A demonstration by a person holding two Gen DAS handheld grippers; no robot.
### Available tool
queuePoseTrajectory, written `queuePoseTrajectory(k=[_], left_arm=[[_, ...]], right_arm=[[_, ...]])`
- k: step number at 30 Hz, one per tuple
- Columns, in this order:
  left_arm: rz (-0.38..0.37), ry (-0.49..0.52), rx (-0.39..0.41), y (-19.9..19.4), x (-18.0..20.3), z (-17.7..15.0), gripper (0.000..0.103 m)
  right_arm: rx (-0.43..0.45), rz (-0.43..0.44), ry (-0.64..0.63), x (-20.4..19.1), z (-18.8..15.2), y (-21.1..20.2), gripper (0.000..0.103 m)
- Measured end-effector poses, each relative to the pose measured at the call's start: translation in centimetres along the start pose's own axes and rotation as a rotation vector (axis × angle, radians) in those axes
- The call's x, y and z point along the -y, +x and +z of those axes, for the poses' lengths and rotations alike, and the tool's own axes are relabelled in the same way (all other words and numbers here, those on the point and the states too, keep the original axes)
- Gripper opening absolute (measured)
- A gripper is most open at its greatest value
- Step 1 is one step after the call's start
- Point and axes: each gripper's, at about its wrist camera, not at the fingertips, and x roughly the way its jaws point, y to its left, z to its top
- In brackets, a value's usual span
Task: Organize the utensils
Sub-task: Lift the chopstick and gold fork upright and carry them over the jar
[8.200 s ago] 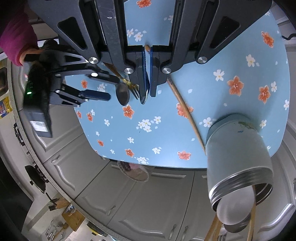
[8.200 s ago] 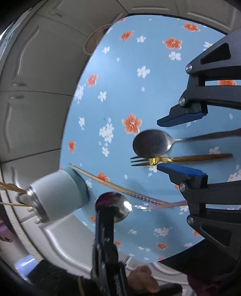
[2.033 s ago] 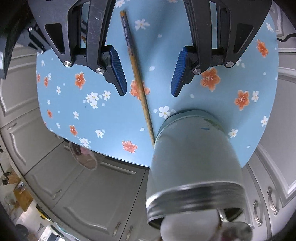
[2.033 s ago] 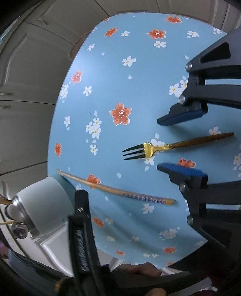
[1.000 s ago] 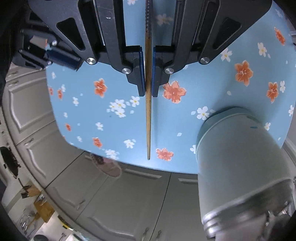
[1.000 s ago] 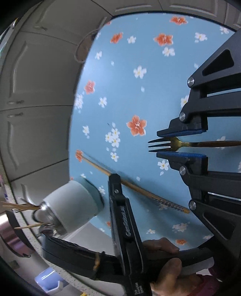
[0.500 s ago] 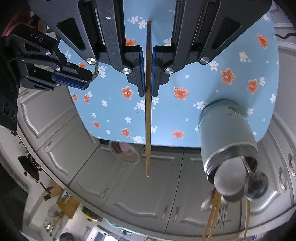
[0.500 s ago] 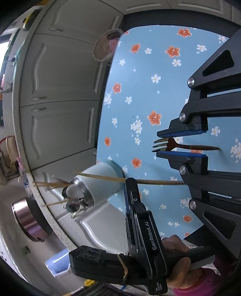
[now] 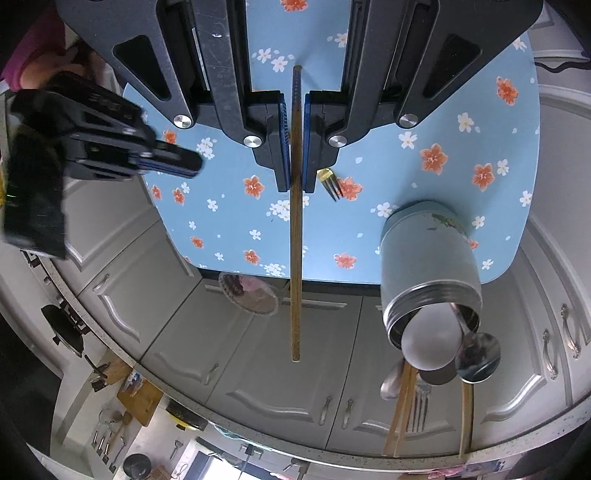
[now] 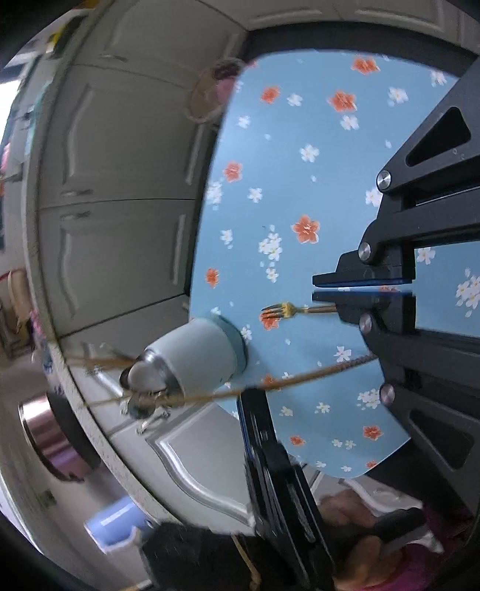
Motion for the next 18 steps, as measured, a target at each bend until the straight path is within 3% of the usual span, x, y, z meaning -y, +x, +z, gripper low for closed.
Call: queuePoseTrajectory(k=[4, 7, 12, 13, 15, 18], left_arm=[[0.007, -0.007, -0.004, -0.4, -0.9, -0.3, 0.005], [0.012, -0.022, -0.007, -0.8, -1.7, -0.5, 0.005], [0.011, -0.046, -0.004, -1.1, -2.6, -0.6, 0.005], [0.011, -0.045, -0.004, -1.2, -2.6, -0.6, 0.005], [0.012, -0.044, -0.002, -1.3, -2.7, -0.6, 0.005], [0.007, -0.051, -0.001, -1.5, -2.9, -0.6, 0.005]], right_arm=[[-0.028, 0.038, -0.001, -0.9, 0.2, 3.3, 0.018], [-0.097, 0.042, -0.051, -2.6, 0.9, 6.2, 0.029], [-0.220, -0.043, -0.163, -4.6, 1.5, 10.7, 0.027], [-0.243, -0.063, -0.189, -4.8, 1.4, 11.5, 0.018], [-0.223, -0.103, -0.244, -5.3, 1.3, 11.6, 0.006], [-0.214, -0.060, -0.197, -4.5, 1.3, 10.6, 0.006]])
